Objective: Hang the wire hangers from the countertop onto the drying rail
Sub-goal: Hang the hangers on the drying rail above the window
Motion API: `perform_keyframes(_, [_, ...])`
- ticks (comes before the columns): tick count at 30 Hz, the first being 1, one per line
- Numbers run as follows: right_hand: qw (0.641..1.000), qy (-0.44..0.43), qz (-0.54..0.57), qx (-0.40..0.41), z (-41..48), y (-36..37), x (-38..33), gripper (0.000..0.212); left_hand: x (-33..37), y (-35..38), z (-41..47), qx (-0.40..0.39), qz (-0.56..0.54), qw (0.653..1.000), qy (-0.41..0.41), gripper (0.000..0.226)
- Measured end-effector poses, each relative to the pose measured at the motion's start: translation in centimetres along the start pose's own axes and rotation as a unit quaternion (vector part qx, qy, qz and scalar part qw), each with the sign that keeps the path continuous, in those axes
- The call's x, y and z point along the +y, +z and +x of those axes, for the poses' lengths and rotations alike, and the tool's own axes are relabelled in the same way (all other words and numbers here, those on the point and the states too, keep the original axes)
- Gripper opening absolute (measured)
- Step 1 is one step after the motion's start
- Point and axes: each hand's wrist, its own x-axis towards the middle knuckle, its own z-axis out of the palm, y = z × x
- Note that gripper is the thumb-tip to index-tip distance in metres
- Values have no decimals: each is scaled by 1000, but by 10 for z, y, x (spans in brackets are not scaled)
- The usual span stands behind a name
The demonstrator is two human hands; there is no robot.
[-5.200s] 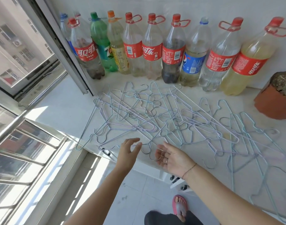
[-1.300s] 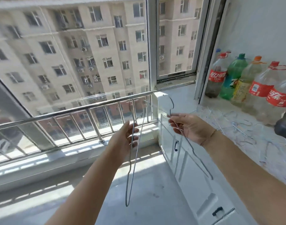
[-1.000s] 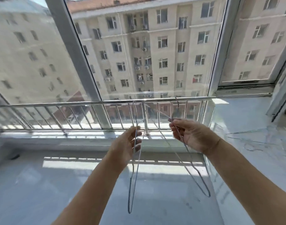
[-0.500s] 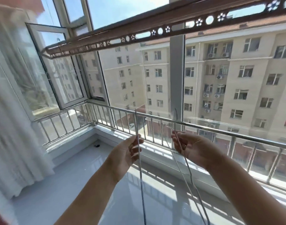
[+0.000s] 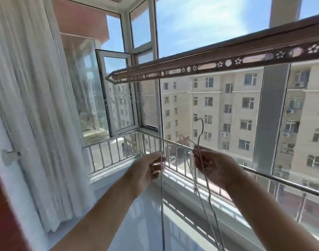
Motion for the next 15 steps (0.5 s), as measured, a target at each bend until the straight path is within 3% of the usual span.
perform_keyframes(9, [998, -9, -6, -56, 175, 46, 10, 31, 43, -91, 139, 39, 2, 998, 39, 26])
perform_keyframes(15, [998, -21, -10, -51, 291, 67, 0, 29, 69, -137, 238, 40, -5, 998, 56, 32])
